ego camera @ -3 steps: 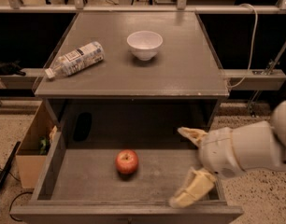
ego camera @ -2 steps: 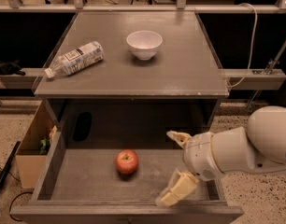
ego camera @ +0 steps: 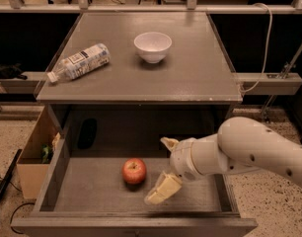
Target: Pick apple from top drawer and place on counter
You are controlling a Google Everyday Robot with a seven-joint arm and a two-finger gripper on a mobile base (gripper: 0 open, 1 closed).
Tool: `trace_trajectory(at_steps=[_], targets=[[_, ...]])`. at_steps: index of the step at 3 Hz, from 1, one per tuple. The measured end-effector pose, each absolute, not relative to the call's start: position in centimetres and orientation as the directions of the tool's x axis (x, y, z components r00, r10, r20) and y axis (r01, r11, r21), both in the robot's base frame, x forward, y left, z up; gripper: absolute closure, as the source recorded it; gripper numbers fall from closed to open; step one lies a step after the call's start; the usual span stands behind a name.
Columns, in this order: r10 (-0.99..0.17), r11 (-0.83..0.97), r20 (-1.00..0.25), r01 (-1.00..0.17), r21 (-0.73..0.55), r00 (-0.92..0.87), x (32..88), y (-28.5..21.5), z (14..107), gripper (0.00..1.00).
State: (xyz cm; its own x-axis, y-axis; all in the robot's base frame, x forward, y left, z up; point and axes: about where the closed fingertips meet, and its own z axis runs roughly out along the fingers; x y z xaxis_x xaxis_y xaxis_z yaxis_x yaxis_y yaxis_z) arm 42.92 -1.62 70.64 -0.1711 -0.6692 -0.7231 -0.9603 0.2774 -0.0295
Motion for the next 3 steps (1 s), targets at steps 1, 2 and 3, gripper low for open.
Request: trace_trajectory(at_steps=[1, 2, 3], targets=[[-0.688, 0.286, -0.704, -0.957, -0.036, -0.179, 45.3, -0.3, 68.5, 0.00], [-0.711, 0.286, -0.675, -0.958, -0.021, -0.197, 46.6, 0.7, 66.0, 0.00], [-0.725, 0.280, -0.654, -0.960, 0.007, -0.216, 47.0, 1.6, 63.6, 0.00]])
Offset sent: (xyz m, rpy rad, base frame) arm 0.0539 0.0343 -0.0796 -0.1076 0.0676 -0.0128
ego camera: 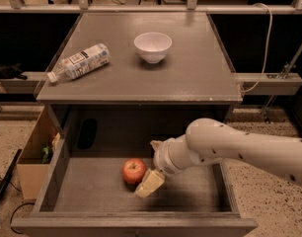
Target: Pick apple from top drawer and place on counter
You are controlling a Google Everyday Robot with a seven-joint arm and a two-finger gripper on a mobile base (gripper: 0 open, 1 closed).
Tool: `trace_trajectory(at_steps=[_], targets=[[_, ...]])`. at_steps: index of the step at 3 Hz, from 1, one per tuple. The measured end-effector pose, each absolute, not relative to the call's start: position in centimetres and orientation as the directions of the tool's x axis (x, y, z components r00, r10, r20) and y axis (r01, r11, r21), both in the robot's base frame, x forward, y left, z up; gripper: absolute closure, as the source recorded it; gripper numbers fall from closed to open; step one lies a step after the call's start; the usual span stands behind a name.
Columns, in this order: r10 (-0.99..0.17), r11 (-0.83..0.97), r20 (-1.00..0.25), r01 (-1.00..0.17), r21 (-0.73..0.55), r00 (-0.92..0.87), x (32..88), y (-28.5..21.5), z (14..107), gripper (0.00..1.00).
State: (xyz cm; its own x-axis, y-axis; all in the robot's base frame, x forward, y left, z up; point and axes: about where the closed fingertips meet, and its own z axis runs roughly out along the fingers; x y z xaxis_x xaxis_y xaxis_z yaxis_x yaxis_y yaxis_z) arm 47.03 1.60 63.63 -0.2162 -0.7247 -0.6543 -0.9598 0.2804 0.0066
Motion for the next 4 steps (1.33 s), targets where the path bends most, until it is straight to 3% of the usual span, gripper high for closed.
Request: trace_trajectory(at_steps=[2, 4], targets=[[-0.718, 0.290, -0.646, -0.955, 0.060, -0.258, 47.23, 2.85, 60.81, 0.00], [-0.718, 0.290, -0.646, -0.955, 0.060, -0.258, 47.23, 2.86, 60.81, 0.42]])
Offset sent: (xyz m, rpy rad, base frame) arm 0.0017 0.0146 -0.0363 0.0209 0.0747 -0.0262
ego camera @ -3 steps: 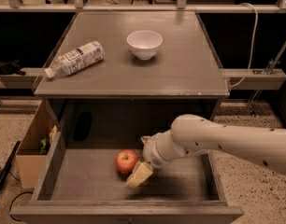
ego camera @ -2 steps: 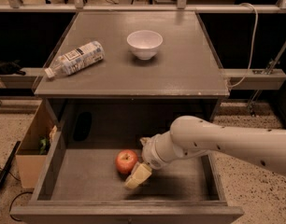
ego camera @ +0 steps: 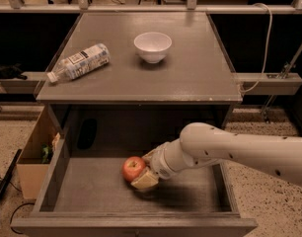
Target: Pick apple from top drawer and place on counter
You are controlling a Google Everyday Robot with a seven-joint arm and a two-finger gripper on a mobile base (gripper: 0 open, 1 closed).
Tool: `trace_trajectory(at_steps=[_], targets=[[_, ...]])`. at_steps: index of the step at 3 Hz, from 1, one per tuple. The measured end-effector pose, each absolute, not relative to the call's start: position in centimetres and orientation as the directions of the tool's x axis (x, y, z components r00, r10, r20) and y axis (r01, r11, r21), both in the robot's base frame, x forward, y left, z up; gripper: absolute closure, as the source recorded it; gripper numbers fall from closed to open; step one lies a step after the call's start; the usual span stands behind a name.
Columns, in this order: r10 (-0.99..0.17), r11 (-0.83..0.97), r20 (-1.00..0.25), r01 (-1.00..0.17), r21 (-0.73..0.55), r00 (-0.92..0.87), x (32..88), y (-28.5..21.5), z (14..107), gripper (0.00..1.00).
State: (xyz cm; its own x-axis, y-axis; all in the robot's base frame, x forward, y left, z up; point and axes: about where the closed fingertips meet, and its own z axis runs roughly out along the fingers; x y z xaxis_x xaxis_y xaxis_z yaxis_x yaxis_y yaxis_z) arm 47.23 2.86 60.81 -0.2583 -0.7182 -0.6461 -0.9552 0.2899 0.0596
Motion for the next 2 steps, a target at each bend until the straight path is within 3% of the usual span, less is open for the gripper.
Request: trace_trajectory(at_steps=[2], targets=[[-0.718, 0.290, -0.646, -0.955, 0.060, -0.258, 47.23, 2.86, 60.81, 0.89]])
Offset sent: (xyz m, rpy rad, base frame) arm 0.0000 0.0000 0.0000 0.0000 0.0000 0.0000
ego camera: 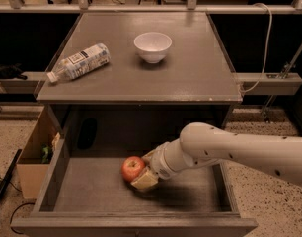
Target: Pick apple from top drawer and place on counter
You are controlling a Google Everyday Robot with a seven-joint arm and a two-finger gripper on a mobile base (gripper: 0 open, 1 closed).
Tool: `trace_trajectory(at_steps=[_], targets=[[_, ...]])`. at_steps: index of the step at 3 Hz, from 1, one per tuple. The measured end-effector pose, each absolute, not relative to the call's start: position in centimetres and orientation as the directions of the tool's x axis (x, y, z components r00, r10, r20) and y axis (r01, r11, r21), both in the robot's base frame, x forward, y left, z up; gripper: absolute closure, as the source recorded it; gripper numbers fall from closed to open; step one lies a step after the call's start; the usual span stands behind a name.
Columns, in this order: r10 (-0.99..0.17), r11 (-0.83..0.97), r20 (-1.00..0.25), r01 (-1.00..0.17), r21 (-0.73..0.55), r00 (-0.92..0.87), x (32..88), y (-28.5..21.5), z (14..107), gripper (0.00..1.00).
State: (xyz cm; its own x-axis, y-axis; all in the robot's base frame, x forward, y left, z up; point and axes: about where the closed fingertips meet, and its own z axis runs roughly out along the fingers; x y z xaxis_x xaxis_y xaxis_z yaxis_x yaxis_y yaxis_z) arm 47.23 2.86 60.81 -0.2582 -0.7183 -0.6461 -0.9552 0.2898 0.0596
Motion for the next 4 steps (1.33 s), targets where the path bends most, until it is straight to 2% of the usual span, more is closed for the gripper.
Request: trace_trajectory(at_steps=[1, 4], targets=[[-0.718, 0.290, -0.646, -0.955, 0.060, -0.258, 47.2, 2.9, 60.8, 1.00], [-0.675, 0.270, -0.703, -0.962, 0.047, -0.224, 46.3, 0.2, 66.0, 1.00]])
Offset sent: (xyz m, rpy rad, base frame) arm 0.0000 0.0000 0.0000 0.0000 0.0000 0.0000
